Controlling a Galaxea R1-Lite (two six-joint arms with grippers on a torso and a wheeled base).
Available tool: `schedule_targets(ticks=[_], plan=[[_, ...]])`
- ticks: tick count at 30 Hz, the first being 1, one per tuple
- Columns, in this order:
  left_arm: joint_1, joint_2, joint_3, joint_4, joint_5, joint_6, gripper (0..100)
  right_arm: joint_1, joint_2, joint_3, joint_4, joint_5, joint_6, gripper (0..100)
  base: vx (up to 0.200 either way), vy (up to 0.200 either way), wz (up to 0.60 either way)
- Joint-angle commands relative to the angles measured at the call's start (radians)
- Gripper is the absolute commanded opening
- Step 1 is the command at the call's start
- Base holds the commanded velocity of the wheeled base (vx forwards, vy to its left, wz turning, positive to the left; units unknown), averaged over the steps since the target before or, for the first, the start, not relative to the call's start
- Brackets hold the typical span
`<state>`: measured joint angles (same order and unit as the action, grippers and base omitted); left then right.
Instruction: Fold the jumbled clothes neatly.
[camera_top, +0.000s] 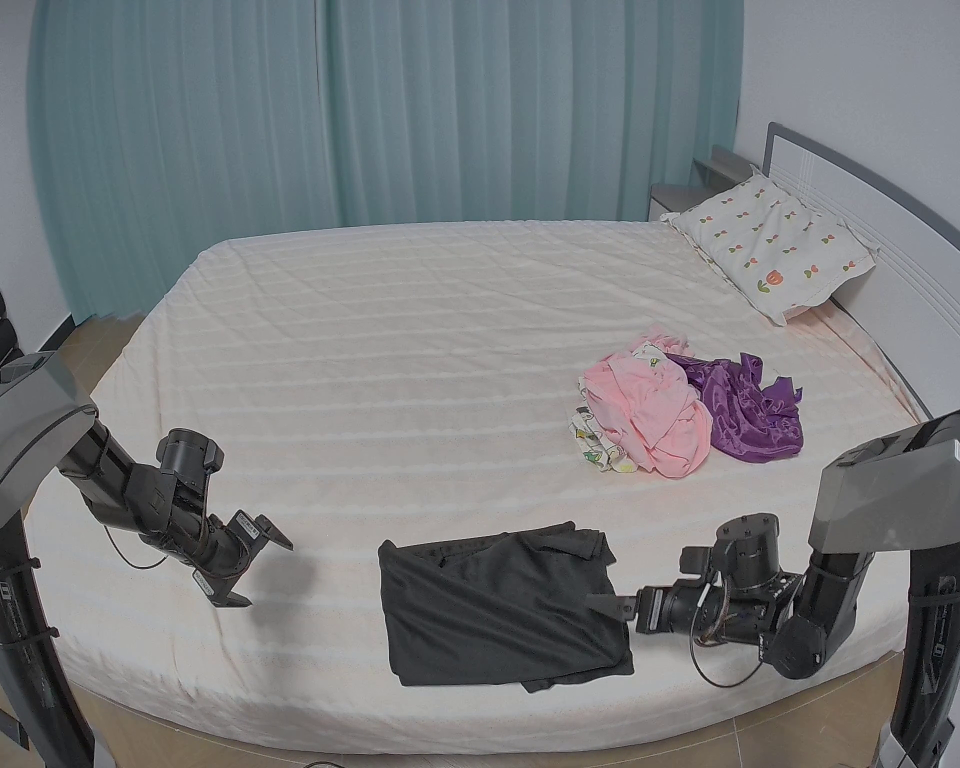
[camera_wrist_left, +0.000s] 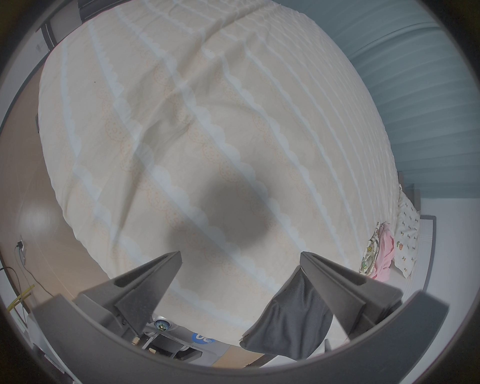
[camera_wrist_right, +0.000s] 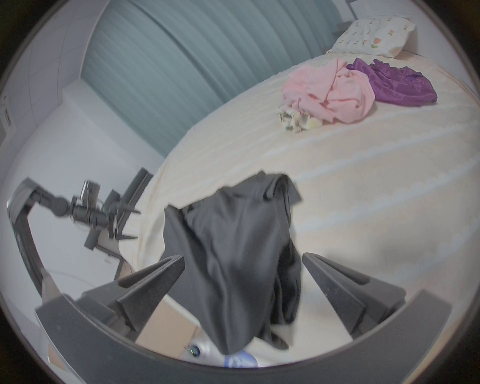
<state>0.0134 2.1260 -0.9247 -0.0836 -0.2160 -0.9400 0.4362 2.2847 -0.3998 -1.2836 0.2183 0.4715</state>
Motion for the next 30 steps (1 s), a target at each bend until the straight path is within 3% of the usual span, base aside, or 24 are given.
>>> schedule_targets(ticks=[1, 6, 12, 16, 20, 21, 30], plan=[[0.0, 0.002, 0.001, -0.002, 0.0, 0.0, 100, -0.042, 0.076, -0.226, 0.083, -0.004, 0.111, 100, 0.0, 0.0, 0.0], [0.0, 0.002, 0.001, -0.002, 0.0, 0.0, 100, -0.06, 0.16, -0.396, 0.208, -0.004, 0.142, 100, 0.0, 0.0, 0.0], [0.0, 0.002, 0.001, 0.001, 0.0, 0.0, 100, -0.066, 0.179, -0.478, 0.288, 0.059, 0.173, 100, 0.0, 0.0, 0.0], [0.0, 0.002, 0.001, -0.002, 0.001, -0.002, 100, -0.065, 0.183, -0.55, 0.392, 0.065, 0.171, 100, 0.0, 0.0, 0.0], [0.0, 0.0, 0.001, 0.001, 0.001, -0.002, 100, -0.073, 0.2, -0.608, 0.406, 0.062, 0.173, 100, 0.0, 0.0, 0.0], [0.0, 0.002, 0.001, 0.001, 0.001, -0.002, 100, -0.073, 0.203, -0.619, 0.406, 0.058, 0.173, 0, 0.0, 0.0, 0.0], [0.0, 0.002, 0.0, 0.001, 0.001, -0.002, 100, -0.089, 0.21, -0.642, 0.392, 0.052, 0.24, 0, 0.0, 0.0, 0.0]])
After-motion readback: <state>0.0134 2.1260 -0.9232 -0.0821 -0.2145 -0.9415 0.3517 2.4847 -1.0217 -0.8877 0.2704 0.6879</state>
